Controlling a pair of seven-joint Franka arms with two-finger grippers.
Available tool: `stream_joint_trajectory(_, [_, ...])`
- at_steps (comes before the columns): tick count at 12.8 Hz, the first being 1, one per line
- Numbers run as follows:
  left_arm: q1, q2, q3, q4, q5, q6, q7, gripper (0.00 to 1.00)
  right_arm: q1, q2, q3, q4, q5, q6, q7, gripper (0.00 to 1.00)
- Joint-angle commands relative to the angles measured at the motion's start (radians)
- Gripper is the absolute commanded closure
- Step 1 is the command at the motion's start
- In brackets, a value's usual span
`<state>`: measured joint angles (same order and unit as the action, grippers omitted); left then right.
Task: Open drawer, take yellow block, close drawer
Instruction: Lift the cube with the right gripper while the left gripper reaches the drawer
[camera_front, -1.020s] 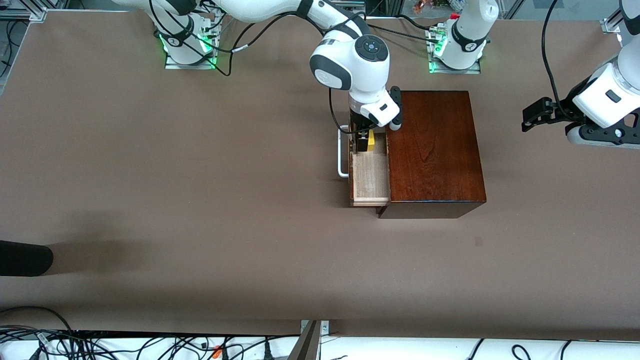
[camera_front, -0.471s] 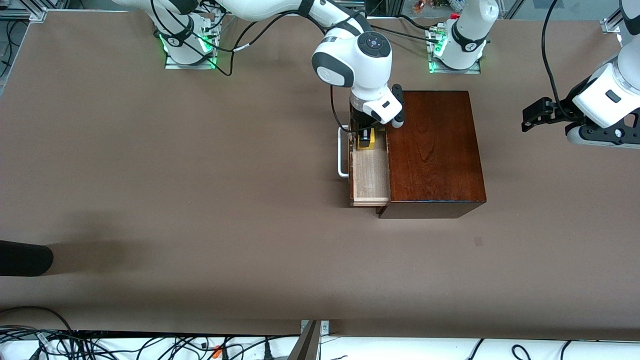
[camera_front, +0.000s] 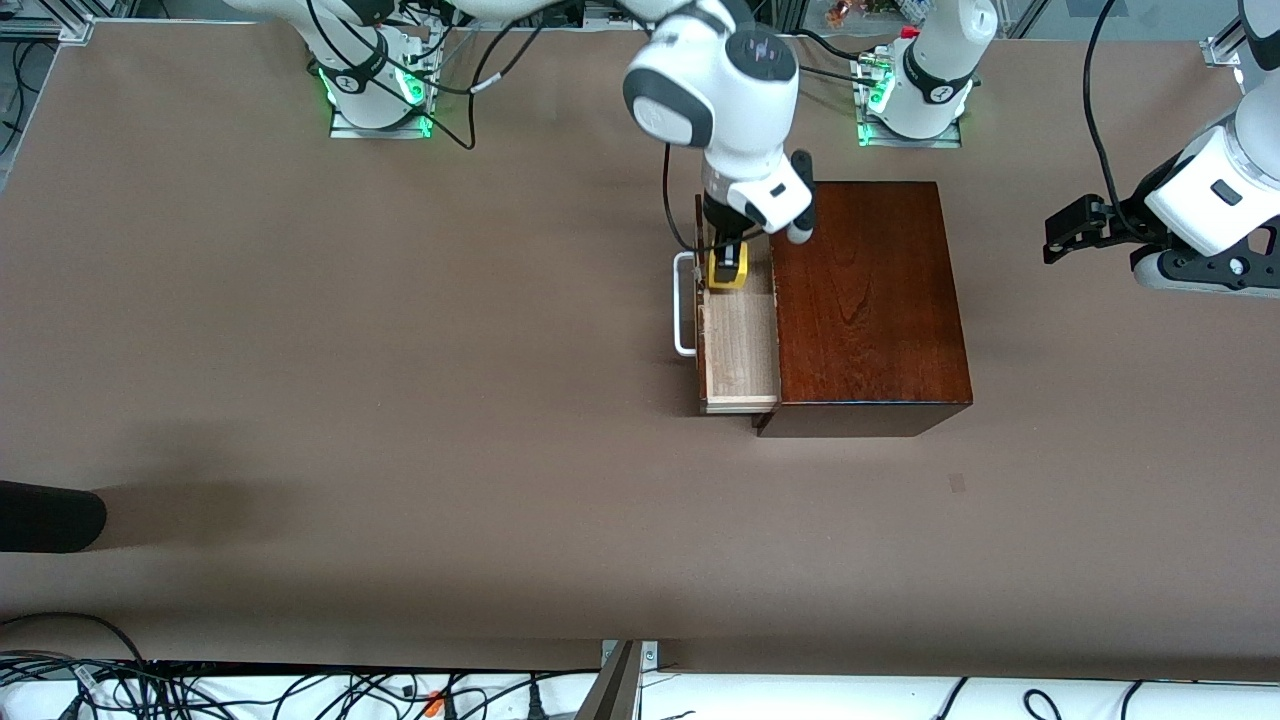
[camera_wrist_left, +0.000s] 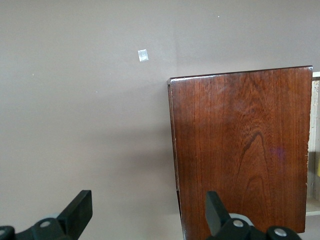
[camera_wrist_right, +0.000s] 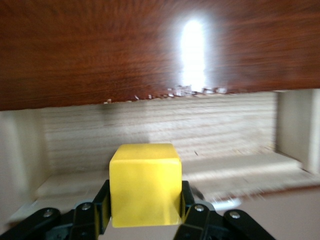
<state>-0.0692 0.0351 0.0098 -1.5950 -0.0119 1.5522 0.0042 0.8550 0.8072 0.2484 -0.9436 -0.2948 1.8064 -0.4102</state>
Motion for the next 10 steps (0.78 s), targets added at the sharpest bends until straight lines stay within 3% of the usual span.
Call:
stream_joint_trajectory(1, [-0.004,0.011,0.002,0.027,-0.014,-0.02,-0.007,0.0,-0.019,-0.09,0.003,0.028,0.054,-0.091,0.017,0.91])
stream_joint_trajectory(4, [-0.003,0.011,0.004,0.027,-0.011,-0.02,-0.006,0.0,-0.088,-0.202,-0.006,0.026,0.08,-0.175,0.089,0.91])
stream_joint_trajectory(7, [-0.006,0.019,-0.001,0.027,-0.011,-0.024,-0.006,0.0,-0.209,-0.253,-0.018,0.025,0.08,-0.226,0.158,0.91])
stream_joint_trajectory(10, [-0.009,0.034,-0.005,0.027,-0.014,-0.023,-0.001,0.0,-0.321,-0.278,-0.104,0.017,0.085,-0.266,0.171,0.91])
